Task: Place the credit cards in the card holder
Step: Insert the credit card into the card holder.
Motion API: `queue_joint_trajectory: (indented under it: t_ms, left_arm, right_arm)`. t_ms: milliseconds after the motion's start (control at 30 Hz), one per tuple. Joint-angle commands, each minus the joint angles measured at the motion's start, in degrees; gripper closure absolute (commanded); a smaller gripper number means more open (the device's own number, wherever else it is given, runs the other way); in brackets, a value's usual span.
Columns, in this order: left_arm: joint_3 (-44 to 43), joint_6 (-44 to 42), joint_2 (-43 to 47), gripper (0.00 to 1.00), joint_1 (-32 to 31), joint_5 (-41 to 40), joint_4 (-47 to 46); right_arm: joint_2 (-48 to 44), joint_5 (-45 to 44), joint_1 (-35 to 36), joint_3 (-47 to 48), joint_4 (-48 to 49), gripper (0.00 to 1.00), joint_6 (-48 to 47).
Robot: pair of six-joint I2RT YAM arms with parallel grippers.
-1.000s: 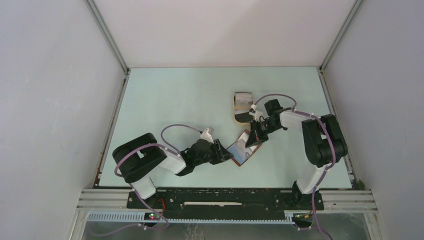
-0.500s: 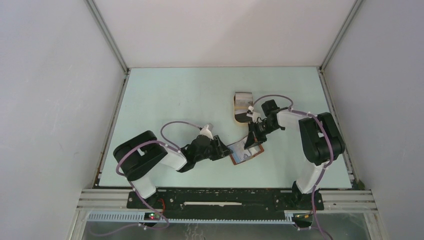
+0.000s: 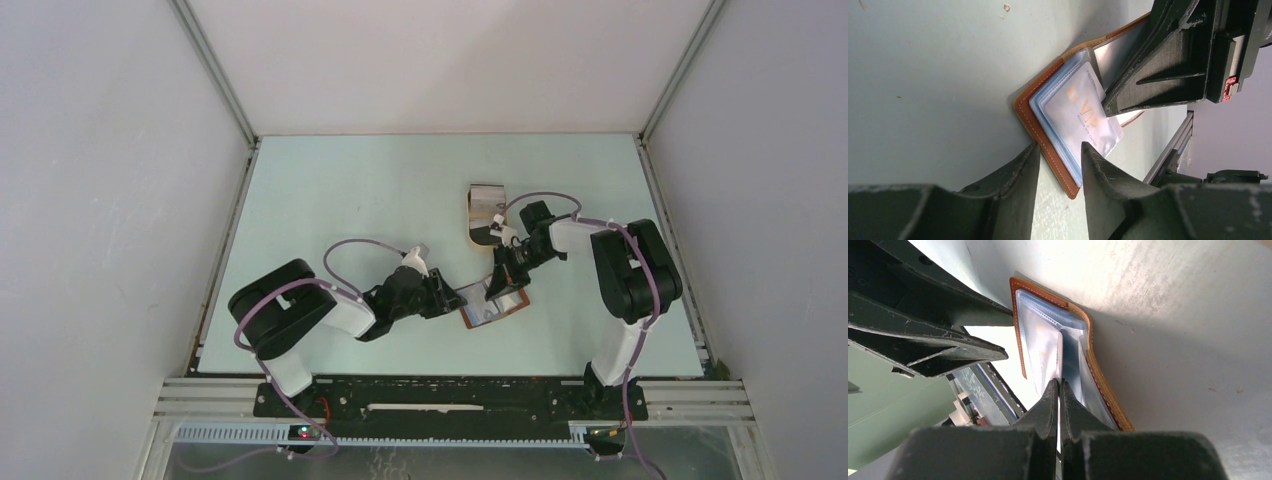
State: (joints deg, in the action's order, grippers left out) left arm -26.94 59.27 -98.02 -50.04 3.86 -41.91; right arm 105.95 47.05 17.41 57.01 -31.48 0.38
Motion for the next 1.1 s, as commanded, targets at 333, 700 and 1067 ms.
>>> queue_joint_trajectory:
  t_ms: [333,700,1067]
  left_arm:
    - [1.84,-2.84,-1.71,0.58,0.34,-1.30,6.16]
    - [2.68,-2.83,-0.90,0.58,0.38,-1.53,5.79]
    - [2.31,-2.84,-0.86,0.58,0.38,-0.98,5.44]
  right_arm:
    - [-1.87,2.13,-1.10,1.14,-1.80,0.86,-2.32]
    - [-3.11,1.80,-1.54,1.14,-3.02,0.68,-3.63]
    - [-2.77,2.94,-1.13,1.17,-2.90,0.60,-3.55]
